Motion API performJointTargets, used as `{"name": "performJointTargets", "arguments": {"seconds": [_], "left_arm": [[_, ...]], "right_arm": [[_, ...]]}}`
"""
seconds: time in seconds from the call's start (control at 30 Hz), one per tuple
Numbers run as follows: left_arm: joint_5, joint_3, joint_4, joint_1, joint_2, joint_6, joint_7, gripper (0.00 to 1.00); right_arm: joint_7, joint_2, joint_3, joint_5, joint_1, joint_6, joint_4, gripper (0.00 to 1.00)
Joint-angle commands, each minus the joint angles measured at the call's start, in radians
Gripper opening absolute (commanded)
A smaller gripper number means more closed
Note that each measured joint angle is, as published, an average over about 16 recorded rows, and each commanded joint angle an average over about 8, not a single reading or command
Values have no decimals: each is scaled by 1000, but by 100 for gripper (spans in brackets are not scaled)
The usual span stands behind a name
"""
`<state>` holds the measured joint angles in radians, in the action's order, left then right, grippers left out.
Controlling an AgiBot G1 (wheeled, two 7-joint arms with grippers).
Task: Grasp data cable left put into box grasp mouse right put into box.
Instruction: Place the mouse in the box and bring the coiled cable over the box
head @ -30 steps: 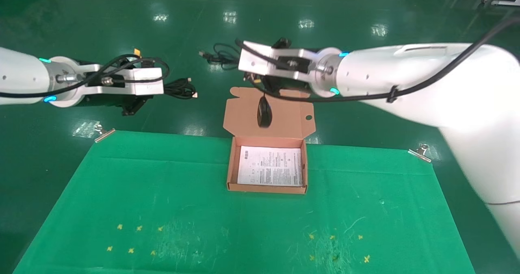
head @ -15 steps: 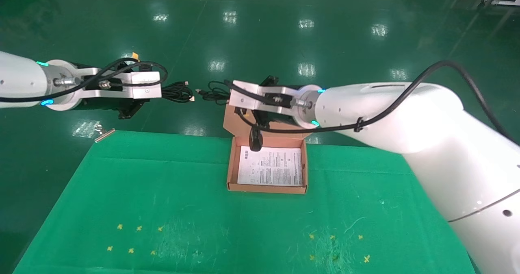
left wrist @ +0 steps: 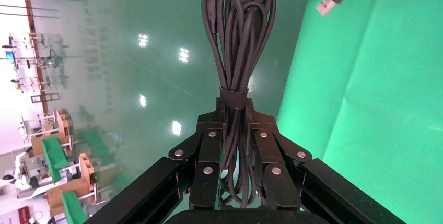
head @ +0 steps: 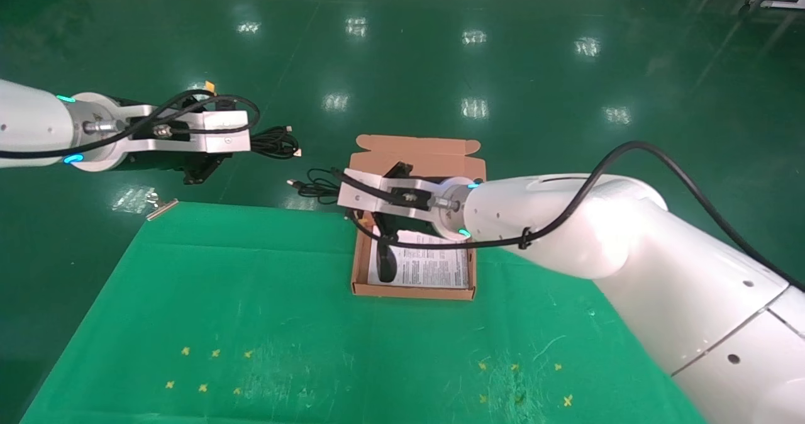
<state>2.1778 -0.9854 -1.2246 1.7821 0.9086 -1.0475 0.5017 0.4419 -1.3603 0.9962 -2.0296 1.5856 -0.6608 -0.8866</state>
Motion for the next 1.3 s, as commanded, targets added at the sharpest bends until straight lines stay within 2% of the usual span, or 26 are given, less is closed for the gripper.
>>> {"name": "performJointTargets", "arguments": {"seconds": [0.03, 0.7, 0.73, 0.77, 0.97, 1.0, 1.03, 1.3], "left_arm": [[0, 0, 0, 0, 0, 0, 0, 0], [0, 0, 0, 0, 0, 0, 0, 0], [0, 0, 0, 0, 0, 0, 0, 0], [0, 0, 0, 0, 0, 0, 0, 0], [0, 0, 0, 0, 0, -1, 0, 0], [0, 0, 0, 0, 0, -1, 0, 0], [0, 0, 0, 0, 0, -1, 0, 0], [-16, 0, 3, -16, 12, 12, -4, 0]], "right_arm": [[7, -1, 18, 13, -2, 11, -2, 0], [168, 1, 173, 106, 3, 74, 178, 0], [172, 1, 180, 108, 4, 73, 182, 2], [176, 1, 187, 111, 6, 71, 187, 11], [187, 2, 216, 122, 13, 63, 200, 86], [187, 3, 218, 124, 13, 63, 200, 96], [188, 5, 220, 126, 13, 63, 200, 100], [196, 31, 228, 133, 15, 60, 166, 100]]}}
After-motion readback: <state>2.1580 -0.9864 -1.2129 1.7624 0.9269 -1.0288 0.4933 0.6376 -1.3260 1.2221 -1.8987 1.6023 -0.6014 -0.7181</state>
